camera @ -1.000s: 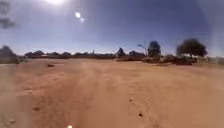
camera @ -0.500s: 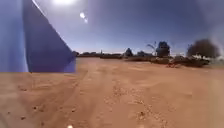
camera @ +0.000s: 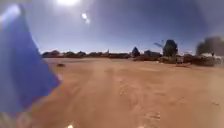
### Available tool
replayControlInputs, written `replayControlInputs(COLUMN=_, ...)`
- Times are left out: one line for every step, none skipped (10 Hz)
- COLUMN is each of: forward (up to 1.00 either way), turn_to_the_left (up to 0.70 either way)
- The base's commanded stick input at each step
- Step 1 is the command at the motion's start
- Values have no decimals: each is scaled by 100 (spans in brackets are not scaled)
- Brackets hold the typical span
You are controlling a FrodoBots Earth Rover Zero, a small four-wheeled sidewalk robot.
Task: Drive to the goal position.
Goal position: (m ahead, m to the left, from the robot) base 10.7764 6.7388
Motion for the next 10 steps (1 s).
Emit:
replayControlInputs(forward=70, turn_to_the_left=0)
replayControlInputs(forward=70, turn_to_the_left=0)
replayControlInputs(forward=70, turn_to_the_left=0)
replayControlInputs(forward=70, turn_to_the_left=0)
replayControlInputs(forward=70, turn_to_the_left=0)
replayControlInputs(forward=70, turn_to_the_left=0)
replayControlInputs(forward=70, turn_to_the_left=0)
replayControlInputs(forward=70, turn_to_the_left=0)
replayControlInputs(forward=70, turn_to_the_left=0)
replayControlInputs(forward=70, turn_to_the_left=0)
